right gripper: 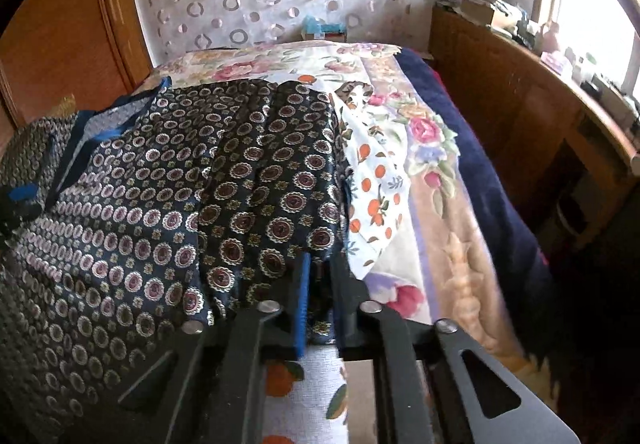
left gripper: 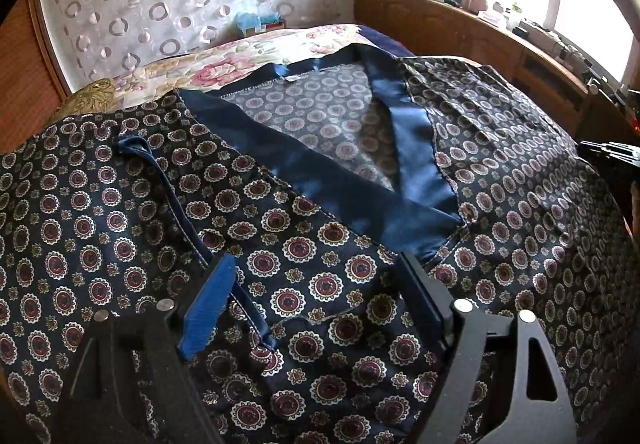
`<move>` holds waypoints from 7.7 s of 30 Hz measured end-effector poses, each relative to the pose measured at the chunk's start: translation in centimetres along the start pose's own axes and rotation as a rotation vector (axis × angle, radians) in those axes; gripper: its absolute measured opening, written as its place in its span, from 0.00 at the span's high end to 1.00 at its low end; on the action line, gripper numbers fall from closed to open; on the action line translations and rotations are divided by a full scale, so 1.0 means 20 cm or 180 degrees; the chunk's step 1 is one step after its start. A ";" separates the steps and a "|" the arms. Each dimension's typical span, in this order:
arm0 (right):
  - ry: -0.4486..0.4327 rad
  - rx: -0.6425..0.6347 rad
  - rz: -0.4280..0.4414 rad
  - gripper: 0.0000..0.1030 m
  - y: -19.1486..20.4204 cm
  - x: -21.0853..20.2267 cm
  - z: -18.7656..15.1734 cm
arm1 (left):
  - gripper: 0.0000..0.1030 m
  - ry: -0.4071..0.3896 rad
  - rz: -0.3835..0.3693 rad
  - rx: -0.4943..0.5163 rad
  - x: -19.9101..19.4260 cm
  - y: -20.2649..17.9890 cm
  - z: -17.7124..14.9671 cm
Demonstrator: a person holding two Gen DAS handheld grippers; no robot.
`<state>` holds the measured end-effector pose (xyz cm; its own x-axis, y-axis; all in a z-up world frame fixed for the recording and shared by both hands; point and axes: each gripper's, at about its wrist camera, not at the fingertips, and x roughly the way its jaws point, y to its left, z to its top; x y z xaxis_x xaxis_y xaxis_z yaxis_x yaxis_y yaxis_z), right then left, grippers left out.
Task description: Fold small clothes
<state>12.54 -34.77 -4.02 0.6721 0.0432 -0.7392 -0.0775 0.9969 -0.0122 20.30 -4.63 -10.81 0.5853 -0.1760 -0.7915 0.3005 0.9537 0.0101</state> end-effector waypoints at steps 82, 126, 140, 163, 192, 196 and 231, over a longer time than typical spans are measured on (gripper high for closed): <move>-0.0358 -0.0576 0.0983 0.97 0.48 -0.01 0.27 | 0.00 -0.0409 -0.0131 -0.0219 -0.27 0.06 -0.04; -0.0068 -0.0273 0.0165 0.58 0.14 0.40 0.36 | 0.54 -0.0436 0.0668 -0.1006 -0.30 1.03 0.12; -0.0080 -0.0267 0.0172 0.55 0.14 0.40 0.36 | 0.98 -0.0654 0.0282 -0.0733 -0.41 0.80 0.13; 0.0095 -0.0255 0.0657 0.96 0.16 0.52 0.59 | 0.98 -0.0797 -0.0007 -0.0595 -0.58 0.50 -0.06; -0.0664 -0.0044 0.0655 0.98 0.02 -0.51 -0.63 | 0.98 -0.1030 0.0121 -0.1028 -1.08 0.57 -0.78; -0.0587 -0.0073 0.0628 0.98 0.00 -0.57 -0.62 | 0.98 -0.0999 0.0159 -0.1014 -1.11 0.55 -0.83; -0.0298 -0.0261 0.0436 0.51 0.03 -0.27 -0.25 | 0.34 -0.0292 0.0375 -0.0638 -0.65 0.65 -0.62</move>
<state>5.09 -34.71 -3.44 0.7164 0.1879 -0.6719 -0.2302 0.9728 0.0265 7.29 13.14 -8.03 0.6762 -0.0733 -0.7331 0.0759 0.9967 -0.0296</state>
